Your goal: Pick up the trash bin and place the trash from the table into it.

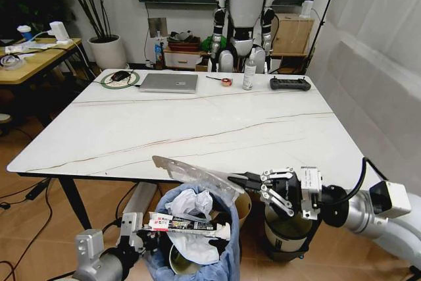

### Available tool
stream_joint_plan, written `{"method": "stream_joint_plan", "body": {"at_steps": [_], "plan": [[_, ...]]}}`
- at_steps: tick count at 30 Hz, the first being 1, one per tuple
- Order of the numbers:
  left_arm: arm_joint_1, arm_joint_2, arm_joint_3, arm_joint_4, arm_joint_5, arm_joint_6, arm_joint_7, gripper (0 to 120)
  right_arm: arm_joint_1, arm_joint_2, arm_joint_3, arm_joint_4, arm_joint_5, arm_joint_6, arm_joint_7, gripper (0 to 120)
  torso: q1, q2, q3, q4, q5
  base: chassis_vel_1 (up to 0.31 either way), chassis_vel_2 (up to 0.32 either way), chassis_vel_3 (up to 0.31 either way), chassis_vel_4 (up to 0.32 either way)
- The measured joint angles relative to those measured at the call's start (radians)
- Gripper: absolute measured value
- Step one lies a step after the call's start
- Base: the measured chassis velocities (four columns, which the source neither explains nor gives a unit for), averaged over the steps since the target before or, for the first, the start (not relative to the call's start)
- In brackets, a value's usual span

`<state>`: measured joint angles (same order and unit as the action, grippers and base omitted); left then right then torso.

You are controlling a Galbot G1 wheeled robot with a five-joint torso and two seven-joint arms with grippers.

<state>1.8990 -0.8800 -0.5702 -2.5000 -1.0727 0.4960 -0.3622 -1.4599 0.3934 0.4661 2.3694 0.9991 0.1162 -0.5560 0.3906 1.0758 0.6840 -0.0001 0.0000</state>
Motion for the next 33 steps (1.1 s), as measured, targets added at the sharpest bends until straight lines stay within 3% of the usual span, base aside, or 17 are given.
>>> {"method": "stream_joint_plan", "body": {"at_steps": [7, 17, 20, 33], "plan": [[-0.010, 0.002, 0.002, 0.000, 0.000, -0.001, 0.007, 0, -0.026, -0.007, -0.038, 0.012, 0.133, -0.052, 0.041, 0, 0.000, 0.000, 0.000, 0.0000, 0.0000, 0.000, 0.000, 0.000, 0.000], [-0.017, 0.002, 0.006, 0.000, -0.001, -0.006, 0.008, 0, -0.169, -0.049, -0.042, 0.061, 0.178, -0.072, 0.048, 0, 0.000, 0.000, 0.000, -0.0001, -0.0002, 0.000, 0.000, 0.000, 0.000], [-0.012, 0.002, 0.006, 0.000, 0.004, -0.006, 0.009, 0, -0.151, -0.045, -0.102, 0.064, 0.214, -0.075, 0.071, 0, 0.000, 0.000, 0.000, 0.0000, 0.0002, 0.000, 0.000, 0.000, 0.000], [-0.007, -0.013, 0.015, 0.000, 0.015, -0.008, 0.015, 0, -0.137, -0.019, -0.159, 0.036, 0.192, -0.082, 0.078, 0, 0.000, 0.000, 0.000, 0.0000, 0.0000, 0.000, 0.000, 0.000, 0.000]]}}
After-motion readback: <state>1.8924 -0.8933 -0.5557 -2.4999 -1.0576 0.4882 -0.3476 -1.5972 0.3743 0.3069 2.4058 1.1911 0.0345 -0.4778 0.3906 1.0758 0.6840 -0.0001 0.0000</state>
